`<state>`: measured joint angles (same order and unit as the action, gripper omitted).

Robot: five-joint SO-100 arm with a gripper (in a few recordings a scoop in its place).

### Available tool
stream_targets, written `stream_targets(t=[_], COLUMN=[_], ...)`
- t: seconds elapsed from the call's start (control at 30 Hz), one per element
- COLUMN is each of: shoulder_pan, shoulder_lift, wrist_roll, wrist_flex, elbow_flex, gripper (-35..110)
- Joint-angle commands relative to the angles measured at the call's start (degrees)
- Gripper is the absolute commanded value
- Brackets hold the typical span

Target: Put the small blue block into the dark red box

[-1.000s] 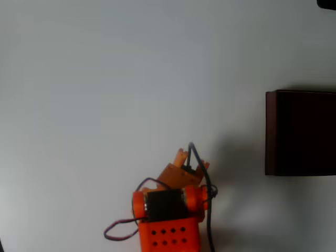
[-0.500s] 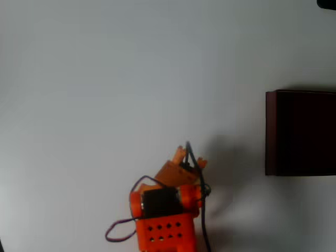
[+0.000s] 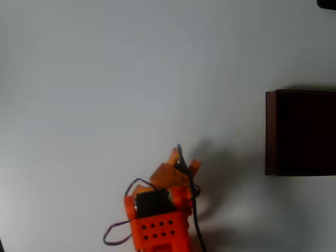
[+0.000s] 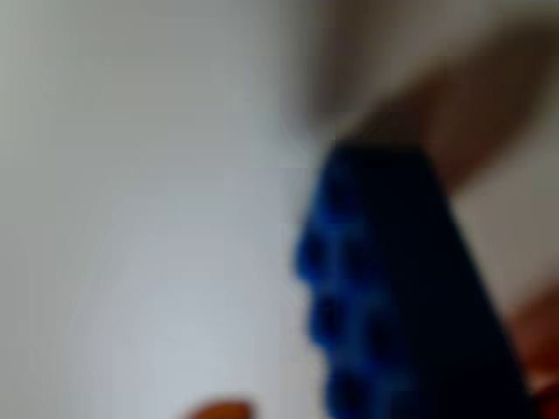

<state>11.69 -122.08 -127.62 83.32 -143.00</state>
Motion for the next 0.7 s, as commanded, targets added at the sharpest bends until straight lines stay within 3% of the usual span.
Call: stream_targets(t=[0.0, 0.5, 0.67], shoulder_pan=[1.05, -2.55, -4.92], shoulder_lift=[-0.53, 3.16, 3.16], wrist_roll=[-0.79, 4.39, 7.12], wrist_flex=[-0.88, -3.96, -4.04], elbow_flex=[-1.41, -2.55, -3.08], gripper=[26, 23, 8])
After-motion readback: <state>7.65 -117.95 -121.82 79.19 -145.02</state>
